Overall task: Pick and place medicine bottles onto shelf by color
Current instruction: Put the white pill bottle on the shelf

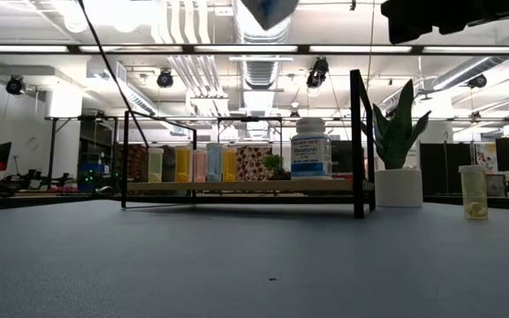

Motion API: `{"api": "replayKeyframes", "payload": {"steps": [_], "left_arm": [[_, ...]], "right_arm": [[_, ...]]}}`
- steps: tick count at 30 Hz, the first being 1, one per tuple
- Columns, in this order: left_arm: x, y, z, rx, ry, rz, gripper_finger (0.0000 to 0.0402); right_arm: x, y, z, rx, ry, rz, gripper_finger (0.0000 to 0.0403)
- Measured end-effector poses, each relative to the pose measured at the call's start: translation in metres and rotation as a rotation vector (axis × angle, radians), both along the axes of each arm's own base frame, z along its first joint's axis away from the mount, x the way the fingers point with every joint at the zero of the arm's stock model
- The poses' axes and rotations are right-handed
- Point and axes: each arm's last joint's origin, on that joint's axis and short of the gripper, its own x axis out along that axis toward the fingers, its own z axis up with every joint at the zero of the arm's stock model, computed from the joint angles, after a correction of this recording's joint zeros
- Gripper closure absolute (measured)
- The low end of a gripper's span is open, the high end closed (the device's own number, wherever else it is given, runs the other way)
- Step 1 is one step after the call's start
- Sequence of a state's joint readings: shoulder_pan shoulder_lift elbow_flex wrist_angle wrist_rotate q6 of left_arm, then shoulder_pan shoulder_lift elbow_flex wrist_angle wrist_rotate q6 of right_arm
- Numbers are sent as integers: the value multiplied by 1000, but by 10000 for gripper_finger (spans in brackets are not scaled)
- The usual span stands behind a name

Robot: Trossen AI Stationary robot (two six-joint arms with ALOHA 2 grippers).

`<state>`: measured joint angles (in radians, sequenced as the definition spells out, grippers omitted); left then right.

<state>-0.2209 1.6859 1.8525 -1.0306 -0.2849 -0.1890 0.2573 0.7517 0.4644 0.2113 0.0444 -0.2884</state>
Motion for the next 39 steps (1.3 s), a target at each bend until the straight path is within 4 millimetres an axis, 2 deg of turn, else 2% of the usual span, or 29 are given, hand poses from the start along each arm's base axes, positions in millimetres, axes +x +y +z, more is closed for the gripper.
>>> {"api": "replayKeyframes", "payload": {"steps": [3,9,13,18,23,27,33,39], "left_arm": [[5,23,-1,136,24,-48,238],[19,77,-16,230,71,10,238],[36,104,-39,240,137,31,238],[58,128,-80,199,255,41,238],[75,136,-114,179,335,23,238],[81,137,-128,174,367,19,238],[85,138,-131,177,330,26,234],[86,137,-131,143,318,1,213]], "right_arm": [[0,0,0,-1,3,0,394],[-2,0,-3,-7,40,-1,394],[-2,0,-3,2,41,-3,394],[-2,0,-3,11,44,-5,394],[-2,0,-3,15,48,-6,394],[-2,0,-3,14,48,-6,394],[-2,0,-4,14,50,-6,394],[-2,0,-4,13,50,-7,394]]}}
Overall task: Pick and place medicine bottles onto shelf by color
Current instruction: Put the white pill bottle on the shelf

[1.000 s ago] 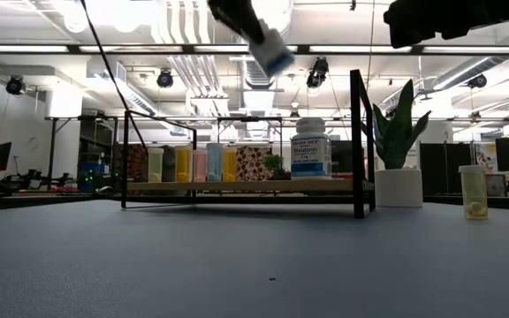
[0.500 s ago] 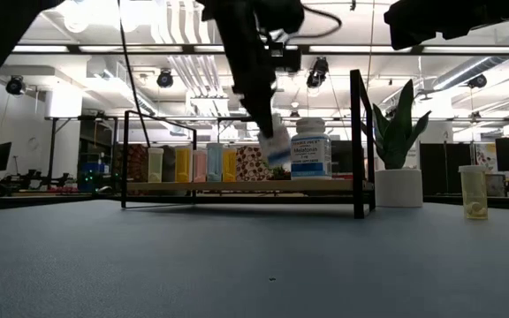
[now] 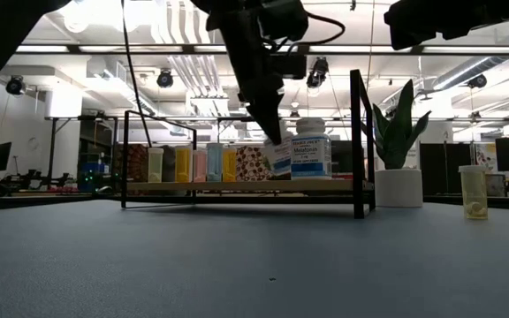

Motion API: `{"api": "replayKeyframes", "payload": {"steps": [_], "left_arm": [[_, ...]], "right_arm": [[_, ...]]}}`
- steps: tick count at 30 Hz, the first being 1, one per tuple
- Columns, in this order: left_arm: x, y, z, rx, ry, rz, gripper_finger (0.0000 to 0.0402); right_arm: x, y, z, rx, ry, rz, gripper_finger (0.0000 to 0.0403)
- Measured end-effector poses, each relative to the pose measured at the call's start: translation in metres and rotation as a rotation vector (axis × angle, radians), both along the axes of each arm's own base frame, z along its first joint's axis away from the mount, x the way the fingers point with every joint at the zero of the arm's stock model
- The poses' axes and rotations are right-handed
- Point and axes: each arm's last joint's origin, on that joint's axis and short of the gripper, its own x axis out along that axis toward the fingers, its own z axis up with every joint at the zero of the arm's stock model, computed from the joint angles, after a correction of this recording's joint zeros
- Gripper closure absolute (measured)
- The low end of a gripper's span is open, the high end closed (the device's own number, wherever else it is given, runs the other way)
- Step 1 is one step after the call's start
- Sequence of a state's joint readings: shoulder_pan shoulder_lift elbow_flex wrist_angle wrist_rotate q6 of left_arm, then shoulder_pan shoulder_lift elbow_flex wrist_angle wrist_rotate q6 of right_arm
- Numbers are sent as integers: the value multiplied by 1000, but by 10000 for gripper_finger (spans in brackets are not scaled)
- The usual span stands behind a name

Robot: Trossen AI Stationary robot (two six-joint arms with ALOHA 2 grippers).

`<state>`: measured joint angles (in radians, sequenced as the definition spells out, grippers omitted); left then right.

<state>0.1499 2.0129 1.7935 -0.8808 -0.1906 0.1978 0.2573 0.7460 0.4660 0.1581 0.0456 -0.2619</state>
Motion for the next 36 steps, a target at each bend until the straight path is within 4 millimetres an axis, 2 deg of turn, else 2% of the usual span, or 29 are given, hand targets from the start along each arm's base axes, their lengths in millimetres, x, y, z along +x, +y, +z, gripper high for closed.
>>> {"api": "replayKeyframes", "payload": {"steps": [7,13,21,24,29,36], "left_arm": [[1,0,0,6,-3,-18,187],[-1,0,2,9,1,-26,183],[-16,-4,36,30,-73,-42,182],[-21,-7,43,42,-73,-72,185],[-26,-14,38,48,-26,-113,219],[-30,-16,18,36,39,-117,297]], "right_arm": [[0,0,0,9,3,-2,394],[0,0,0,14,8,-4,394],[0,0,0,15,8,-4,394],[0,0,0,15,9,-4,394],[0,0,-1,13,17,-4,394],[0,0,-1,12,19,-4,394]]}}
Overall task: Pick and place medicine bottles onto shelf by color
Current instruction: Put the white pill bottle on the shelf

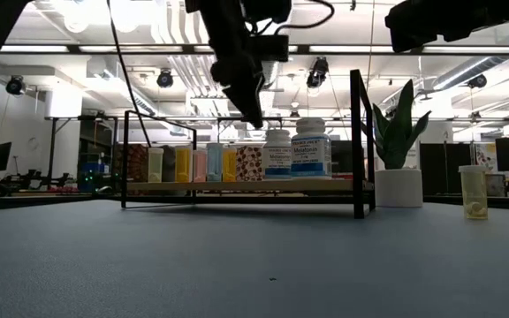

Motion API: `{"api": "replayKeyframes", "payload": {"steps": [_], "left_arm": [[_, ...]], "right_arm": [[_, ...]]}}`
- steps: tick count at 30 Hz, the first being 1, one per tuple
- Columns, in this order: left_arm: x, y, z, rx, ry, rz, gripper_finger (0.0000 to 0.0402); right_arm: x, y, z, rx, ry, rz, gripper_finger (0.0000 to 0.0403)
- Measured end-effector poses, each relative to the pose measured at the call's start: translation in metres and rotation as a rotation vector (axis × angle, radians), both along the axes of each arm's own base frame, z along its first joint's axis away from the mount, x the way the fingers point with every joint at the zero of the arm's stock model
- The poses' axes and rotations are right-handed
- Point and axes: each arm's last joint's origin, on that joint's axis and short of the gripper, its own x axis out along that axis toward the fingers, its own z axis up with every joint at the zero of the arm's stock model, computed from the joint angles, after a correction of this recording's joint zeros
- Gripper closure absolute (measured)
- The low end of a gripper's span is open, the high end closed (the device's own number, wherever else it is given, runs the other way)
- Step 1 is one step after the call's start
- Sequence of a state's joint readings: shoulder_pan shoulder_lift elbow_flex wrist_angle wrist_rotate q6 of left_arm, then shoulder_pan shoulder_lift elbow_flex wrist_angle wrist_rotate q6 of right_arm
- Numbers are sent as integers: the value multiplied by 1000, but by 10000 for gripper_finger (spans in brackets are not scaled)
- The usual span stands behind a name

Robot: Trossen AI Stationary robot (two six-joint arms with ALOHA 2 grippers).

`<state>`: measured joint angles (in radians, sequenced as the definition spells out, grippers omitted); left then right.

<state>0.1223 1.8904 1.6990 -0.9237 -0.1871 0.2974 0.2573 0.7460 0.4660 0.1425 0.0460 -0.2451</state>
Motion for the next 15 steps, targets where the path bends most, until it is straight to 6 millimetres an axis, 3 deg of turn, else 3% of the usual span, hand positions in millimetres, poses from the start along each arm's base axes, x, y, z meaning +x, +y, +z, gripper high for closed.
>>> {"api": "replayKeyframes", "payload": {"steps": [7,15], "left_arm": [[6,1,-15,6,-52,2,357],[10,8,-18,68,-99,-2,388]], "right_arm": [[0,0,0,0,0,0,394],[0,0,0,1,1,0,394]]}}
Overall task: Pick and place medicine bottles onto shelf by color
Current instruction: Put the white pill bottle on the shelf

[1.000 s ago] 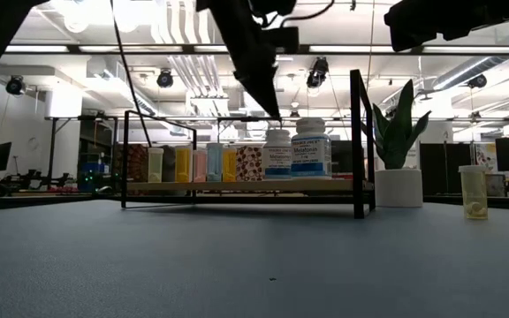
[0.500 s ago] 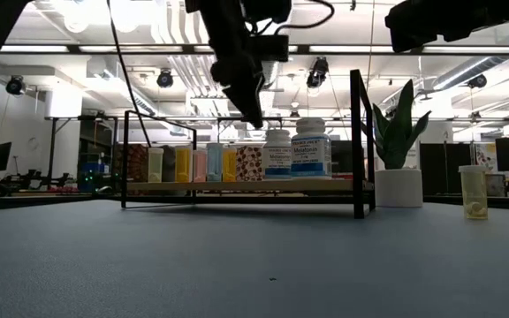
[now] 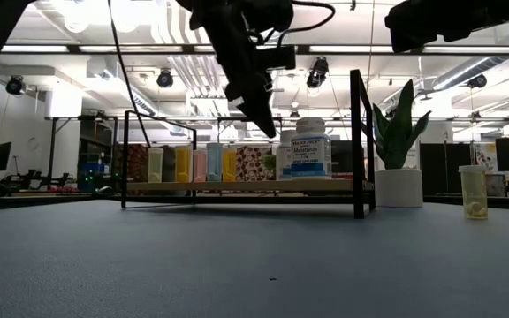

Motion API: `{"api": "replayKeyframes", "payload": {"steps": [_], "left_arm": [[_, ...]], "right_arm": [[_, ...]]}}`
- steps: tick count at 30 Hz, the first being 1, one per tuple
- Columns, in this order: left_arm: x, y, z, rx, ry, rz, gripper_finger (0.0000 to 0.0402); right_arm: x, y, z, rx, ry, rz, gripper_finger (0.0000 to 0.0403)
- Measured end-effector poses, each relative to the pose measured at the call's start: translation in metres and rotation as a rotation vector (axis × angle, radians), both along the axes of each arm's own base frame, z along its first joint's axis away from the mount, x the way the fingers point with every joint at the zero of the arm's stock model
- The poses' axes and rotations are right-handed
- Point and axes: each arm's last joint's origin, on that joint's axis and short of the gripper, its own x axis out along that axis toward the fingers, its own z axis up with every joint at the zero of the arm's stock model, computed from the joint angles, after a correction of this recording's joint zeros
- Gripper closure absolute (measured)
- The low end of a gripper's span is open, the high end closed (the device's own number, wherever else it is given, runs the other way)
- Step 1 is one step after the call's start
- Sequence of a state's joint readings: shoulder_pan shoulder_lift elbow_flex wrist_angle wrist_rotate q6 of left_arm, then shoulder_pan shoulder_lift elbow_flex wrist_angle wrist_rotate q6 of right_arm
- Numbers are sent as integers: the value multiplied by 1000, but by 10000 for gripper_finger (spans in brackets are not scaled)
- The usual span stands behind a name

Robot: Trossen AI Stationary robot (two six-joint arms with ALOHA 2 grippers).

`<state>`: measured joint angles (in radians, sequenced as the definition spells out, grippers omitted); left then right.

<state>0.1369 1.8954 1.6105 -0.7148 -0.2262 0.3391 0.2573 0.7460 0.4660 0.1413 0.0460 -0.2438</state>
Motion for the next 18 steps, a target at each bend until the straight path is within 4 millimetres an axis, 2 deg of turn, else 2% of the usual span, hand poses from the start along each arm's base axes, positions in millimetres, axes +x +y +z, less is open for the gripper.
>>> {"api": "replayKeyframes", "payload": {"steps": [8,11,15,18], "left_arm": [[-1,2,1,35,4,24,391],[-5,-3,10,31,-19,25,391],[-11,-18,30,-4,-102,50,392],[-13,-38,39,-21,-160,28,392]], "right_arm": [[0,0,-1,-2,8,0,394],[0,0,-1,7,11,-3,394],[0,0,0,22,5,-12,394],[1,0,2,36,-14,-14,394]]}}
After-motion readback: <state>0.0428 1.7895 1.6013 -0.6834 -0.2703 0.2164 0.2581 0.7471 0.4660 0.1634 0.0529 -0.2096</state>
